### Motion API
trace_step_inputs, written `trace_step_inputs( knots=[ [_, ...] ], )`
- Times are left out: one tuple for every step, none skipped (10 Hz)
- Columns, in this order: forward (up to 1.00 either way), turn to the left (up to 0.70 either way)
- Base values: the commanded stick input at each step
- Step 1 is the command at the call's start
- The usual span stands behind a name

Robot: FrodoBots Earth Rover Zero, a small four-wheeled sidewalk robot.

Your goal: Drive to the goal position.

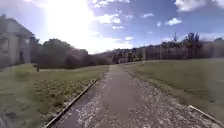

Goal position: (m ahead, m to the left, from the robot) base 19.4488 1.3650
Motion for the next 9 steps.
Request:
trace_step_inputs(
  knots=[
    [0.70,0.01],
    [0.70,0.01],
    [0.70,0.01],
    [0.70,0.01],
    [0.70,0.01],
    [0.70,0.01],
    [0.70,0.01],
    [0.70,0.01],
    [0.70,0.01]
  ],
)
